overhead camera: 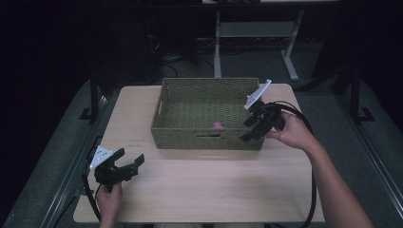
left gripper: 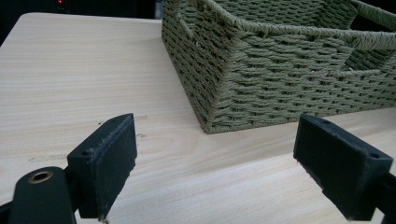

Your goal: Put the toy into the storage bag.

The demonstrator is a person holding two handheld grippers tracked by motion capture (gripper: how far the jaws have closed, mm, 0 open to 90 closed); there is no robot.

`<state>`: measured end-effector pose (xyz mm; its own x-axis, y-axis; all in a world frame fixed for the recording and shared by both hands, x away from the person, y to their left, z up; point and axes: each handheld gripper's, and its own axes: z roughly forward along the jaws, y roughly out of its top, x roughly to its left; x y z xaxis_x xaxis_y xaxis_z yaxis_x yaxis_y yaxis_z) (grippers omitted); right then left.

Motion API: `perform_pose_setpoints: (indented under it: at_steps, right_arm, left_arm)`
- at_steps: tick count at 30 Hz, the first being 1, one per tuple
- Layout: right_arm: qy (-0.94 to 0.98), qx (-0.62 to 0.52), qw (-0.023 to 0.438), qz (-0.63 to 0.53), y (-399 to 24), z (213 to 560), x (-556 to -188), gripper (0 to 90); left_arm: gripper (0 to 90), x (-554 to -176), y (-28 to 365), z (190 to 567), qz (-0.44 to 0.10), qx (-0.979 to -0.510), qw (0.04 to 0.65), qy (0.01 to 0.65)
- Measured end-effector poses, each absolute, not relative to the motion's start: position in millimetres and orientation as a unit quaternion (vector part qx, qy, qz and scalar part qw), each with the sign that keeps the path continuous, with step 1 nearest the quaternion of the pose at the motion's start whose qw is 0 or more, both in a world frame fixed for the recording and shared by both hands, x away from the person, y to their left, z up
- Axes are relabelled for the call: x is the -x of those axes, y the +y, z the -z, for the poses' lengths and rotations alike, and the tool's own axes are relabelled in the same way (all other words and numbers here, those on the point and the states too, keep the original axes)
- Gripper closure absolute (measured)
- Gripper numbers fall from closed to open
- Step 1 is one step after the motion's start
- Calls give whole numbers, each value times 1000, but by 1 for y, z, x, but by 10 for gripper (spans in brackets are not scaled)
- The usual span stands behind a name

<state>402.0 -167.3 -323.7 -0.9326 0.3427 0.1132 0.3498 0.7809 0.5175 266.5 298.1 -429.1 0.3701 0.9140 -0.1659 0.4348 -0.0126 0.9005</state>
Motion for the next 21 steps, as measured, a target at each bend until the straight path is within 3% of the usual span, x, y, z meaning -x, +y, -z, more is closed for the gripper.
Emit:
perform_pose_setpoints:
  at_steps: [21]
  right_arm:
    - [-942, 190, 11, 276, -187, 356, -366, 282]
  left_arm:
    - [128, -266, 298, 429, -246, -669, 488, 504]
